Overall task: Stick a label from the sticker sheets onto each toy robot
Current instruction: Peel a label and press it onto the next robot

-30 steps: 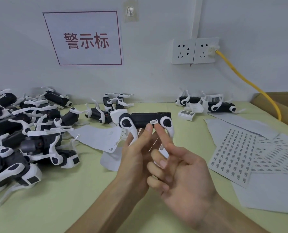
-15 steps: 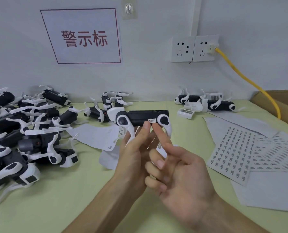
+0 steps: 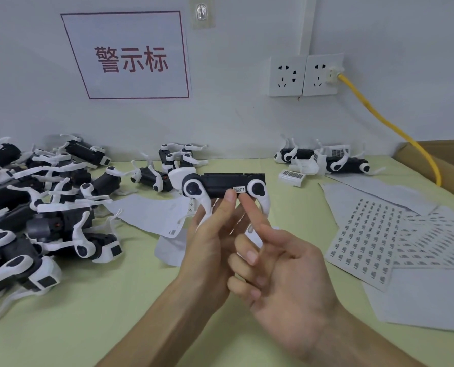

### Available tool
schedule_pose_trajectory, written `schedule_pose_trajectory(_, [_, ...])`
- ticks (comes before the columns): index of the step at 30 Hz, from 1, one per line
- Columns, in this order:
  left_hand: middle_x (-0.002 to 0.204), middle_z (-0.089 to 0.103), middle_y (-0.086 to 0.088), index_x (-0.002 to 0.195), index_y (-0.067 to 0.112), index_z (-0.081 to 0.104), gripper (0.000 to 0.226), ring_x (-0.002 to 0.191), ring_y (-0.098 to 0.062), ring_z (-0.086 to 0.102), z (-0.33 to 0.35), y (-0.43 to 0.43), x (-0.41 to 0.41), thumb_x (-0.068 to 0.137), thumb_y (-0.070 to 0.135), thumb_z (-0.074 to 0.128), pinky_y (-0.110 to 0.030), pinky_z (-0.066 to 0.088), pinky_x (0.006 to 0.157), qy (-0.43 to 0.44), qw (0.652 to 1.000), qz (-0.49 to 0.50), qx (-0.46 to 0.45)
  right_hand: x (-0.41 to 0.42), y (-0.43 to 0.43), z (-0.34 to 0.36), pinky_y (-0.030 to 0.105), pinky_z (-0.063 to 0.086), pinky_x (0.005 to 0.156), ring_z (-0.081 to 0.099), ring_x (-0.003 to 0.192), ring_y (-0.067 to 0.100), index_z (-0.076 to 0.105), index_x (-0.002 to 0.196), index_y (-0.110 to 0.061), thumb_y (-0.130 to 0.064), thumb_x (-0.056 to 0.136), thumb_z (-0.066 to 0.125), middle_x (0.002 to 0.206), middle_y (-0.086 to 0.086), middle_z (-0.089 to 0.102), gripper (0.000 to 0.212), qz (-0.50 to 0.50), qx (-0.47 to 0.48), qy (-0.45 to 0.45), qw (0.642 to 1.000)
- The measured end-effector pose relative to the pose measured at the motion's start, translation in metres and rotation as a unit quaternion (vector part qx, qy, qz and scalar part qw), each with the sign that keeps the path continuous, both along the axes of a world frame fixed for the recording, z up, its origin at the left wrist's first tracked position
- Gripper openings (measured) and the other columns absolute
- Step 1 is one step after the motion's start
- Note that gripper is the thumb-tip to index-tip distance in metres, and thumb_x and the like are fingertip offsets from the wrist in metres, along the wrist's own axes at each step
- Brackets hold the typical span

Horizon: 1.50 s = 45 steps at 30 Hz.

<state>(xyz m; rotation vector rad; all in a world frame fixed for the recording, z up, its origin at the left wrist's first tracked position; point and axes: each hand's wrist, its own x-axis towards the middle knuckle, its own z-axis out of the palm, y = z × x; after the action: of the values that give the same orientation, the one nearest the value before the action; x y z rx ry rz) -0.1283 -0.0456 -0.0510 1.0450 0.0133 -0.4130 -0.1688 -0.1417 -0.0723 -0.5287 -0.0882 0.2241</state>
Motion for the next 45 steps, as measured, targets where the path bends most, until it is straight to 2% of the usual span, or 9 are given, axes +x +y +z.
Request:
schedule_pose_trajectory(4, [0.054,0.061,0.003,0.150,0.008,0.048,0.090,0.043,-0.014,0.061,-0.002,0.000,0.000,0.078,0.056,0.073,-0.021,0.045,0.037,0.006,1.000,-0.012,0.009,0.000,0.000,0.000,0.026,0.027,0.046,0.027,0.051,0.015,0.070,0.129,-0.031,-0.022,0.087,0.053,0.062,0.002,0.040,0.047,0.000,0.000,0.001,1.000])
schedule_pose_trajectory(9, [0.076,0.070,-0.002,0.134,0.011,0.053,0.072,0.040,-0.015,0.058,-0.001,0.001,0.001,0.079,0.053,0.074,-0.021,0.046,0.039,-0.005,1.000,-0.003,0.007,-0.001,0.001,-0.001,0.026,0.027,0.046,0.026,0.052,0.015,0.070,0.129,-0.031,-0.022,0.086,0.053,0.063,0.002,0.040,0.047,0.002,-0.003,0.000,1.000])
schedule_pose_trajectory(13, [0.055,0.060,0.002,0.141,-0.003,0.050,0.088,0.040,-0.013,0.058,0.000,0.000,0.000,0.078,0.055,0.072,-0.019,0.044,0.037,0.001,1.000,-0.006,0.020,-0.001,0.001,-0.001,0.026,0.028,0.045,0.025,0.053,0.015,0.071,0.129,-0.029,-0.021,0.088,0.051,0.063,0.002,0.040,0.046,0.004,0.008,0.002,1.000])
schedule_pose_trajectory(22, [0.050,0.057,0.003,0.140,0.001,0.052,0.085,0.035,-0.020,0.054,-0.002,0.001,0.002,0.080,0.057,0.071,-0.020,0.042,0.036,0.005,0.999,-0.013,0.036,-0.001,0.001,-0.001,0.026,0.027,0.045,0.026,0.052,0.015,0.070,0.129,-0.031,-0.023,0.088,0.052,0.063,0.001,0.040,0.046,0.000,-0.006,0.005,1.000])
schedule_pose_trajectory(29, [0.094,0.071,-0.005,0.152,0.011,0.043,0.090,0.050,-0.015,0.061,-0.005,0.000,0.004,0.079,0.052,0.076,-0.023,0.046,0.037,-0.006,1.000,0.015,0.026,-0.001,0.001,-0.001,0.026,0.028,0.045,0.027,0.051,0.014,0.071,0.128,-0.031,-0.024,0.089,0.052,0.063,0.001,0.041,0.044,0.001,-0.011,0.005,1.000])
schedule_pose_trajectory(34, [0.091,0.073,-0.006,0.143,0.012,0.049,0.079,0.042,-0.017,0.061,-0.009,0.001,0.006,0.079,0.051,0.076,-0.024,0.045,0.036,-0.003,1.000,0.019,0.018,-0.002,0.002,0.001,0.026,0.028,0.045,0.027,0.051,0.014,0.072,0.127,-0.031,-0.025,0.088,0.053,0.063,0.001,0.041,0.044,-0.004,-0.016,0.007,1.000])
schedule_pose_trajectory(39, [0.123,0.075,-0.008,0.152,0.015,0.041,0.088,0.060,-0.013,0.058,-0.009,0.001,0.007,0.079,0.048,0.078,-0.024,0.049,0.039,-0.012,0.999,0.049,0.007,-0.002,0.002,0.002,0.026,0.028,0.045,0.026,0.052,0.015,0.072,0.127,-0.028,-0.025,0.087,0.052,0.063,0.002,0.042,0.045,-0.009,-0.022,0.010,1.000])
schedule_pose_trajectory(43, [0.116,0.077,-0.010,0.118,0.020,0.056,0.049,0.069,-0.017,0.064,-0.010,0.003,0.011,0.081,0.043,0.078,-0.034,0.052,0.062,-0.041,0.998,0.052,-0.004,-0.006,0.003,0.003,0.027,0.024,0.047,0.023,0.052,0.015,0.076,0.120,-0.024,-0.028,0.084,0.055,0.061,0.002,0.041,0.042,-0.045,-0.076,0.009,0.996])
schedule_pose_trajectory(45, [0.098,0.078,-0.003,0.133,0.015,0.054,0.054,0.095,-0.024,0.072,-0.010,0.000,0.013,0.087,0.034,0.076,-0.039,0.055,0.086,-0.070,0.994,0.077,-0.035,-0.007,0.004,0.003,0.026,0.023,0.047,0.022,0.051,0.015,0.080,0.109,-0.018,-0.030,0.079,0.061,0.060,0.002,0.038,0.037,-0.118,-0.172,-0.004,0.978])
